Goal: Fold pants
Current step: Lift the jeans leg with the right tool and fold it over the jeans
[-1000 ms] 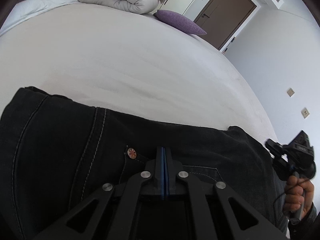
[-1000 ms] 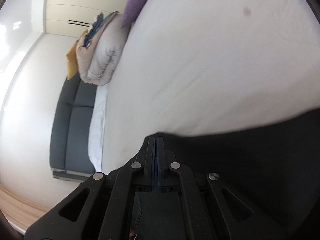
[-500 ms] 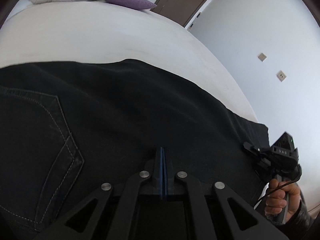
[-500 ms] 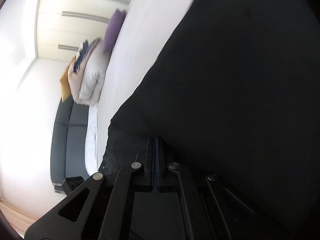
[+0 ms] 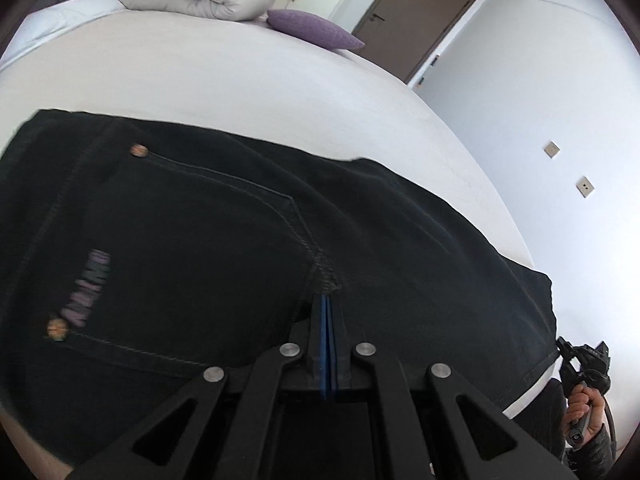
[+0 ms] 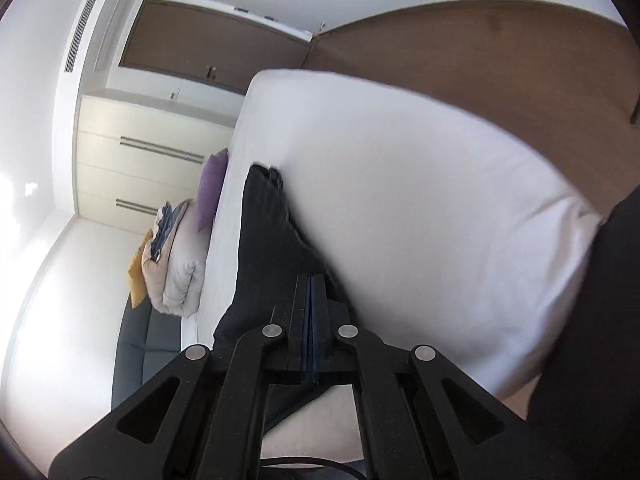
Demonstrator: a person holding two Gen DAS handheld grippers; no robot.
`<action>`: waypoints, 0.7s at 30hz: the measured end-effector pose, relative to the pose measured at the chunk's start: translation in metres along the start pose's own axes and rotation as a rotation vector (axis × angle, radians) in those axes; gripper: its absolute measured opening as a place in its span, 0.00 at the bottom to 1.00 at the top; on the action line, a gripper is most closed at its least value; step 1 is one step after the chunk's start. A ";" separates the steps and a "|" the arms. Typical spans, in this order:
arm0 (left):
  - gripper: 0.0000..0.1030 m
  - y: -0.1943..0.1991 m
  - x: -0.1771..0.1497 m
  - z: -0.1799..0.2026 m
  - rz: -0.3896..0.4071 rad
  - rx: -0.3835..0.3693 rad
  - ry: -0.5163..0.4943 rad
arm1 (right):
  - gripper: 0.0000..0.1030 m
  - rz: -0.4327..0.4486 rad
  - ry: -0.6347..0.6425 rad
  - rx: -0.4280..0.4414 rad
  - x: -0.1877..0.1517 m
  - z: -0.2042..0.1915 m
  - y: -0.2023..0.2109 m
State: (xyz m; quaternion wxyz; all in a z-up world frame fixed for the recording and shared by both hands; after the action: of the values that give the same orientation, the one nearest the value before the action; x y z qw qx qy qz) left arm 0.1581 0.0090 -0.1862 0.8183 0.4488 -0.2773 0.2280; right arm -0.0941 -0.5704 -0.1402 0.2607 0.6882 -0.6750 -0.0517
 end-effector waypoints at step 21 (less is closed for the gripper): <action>0.16 -0.066 -0.046 0.123 -0.138 -0.223 -0.073 | 0.00 -0.118 0.022 0.041 -0.041 -0.037 -0.088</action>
State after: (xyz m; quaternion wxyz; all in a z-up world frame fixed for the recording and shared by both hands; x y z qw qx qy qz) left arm 0.1347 -0.1351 -0.2024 0.8662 0.3811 -0.2990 0.1225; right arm -0.0027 -0.5250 -0.1577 0.2505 0.7324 -0.6315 -0.0456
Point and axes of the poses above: each gripper's, at about its wrist camera, not at the fingertips, and y roughly against the way its jaws point, z to its right, x to its top, the point moved 8 cm from there along -y, roughly the way its jaws point, and after that the axes turned 8 degrees about z, right-handed, at the moved point
